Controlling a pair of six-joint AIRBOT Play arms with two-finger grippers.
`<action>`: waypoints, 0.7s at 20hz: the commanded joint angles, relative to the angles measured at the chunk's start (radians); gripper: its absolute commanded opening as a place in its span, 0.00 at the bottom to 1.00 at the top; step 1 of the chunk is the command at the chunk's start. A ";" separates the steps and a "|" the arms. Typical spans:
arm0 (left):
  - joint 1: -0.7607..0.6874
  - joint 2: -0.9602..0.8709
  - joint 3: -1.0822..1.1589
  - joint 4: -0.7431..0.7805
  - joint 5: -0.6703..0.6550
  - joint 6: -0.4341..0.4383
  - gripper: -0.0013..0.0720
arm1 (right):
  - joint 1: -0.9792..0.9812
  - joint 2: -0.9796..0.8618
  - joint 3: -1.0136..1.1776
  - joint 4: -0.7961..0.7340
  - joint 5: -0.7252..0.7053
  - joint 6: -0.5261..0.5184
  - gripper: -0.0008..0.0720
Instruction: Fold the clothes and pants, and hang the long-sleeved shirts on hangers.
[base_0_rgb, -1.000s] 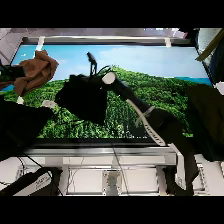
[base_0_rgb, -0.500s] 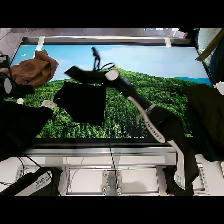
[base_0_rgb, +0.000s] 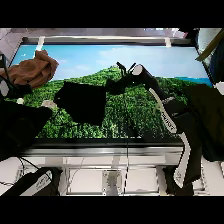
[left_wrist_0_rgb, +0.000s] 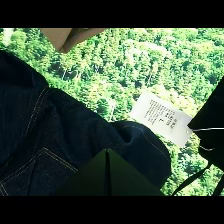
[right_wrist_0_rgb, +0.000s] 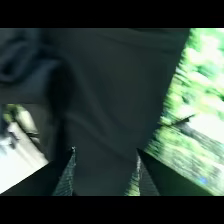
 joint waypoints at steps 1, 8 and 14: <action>0.000 0.004 0.000 -0.001 -0.001 0.000 0.04 | 0.012 -0.002 -0.056 -0.069 0.012 0.034 0.63; 0.000 0.004 0.000 -0.012 -0.001 0.000 0.04 | 0.055 -0.048 -0.057 -0.042 0.019 0.084 0.78; 0.000 0.004 0.000 -0.028 -0.001 0.000 0.04 | 0.149 -0.079 -0.053 0.133 -0.141 0.045 0.77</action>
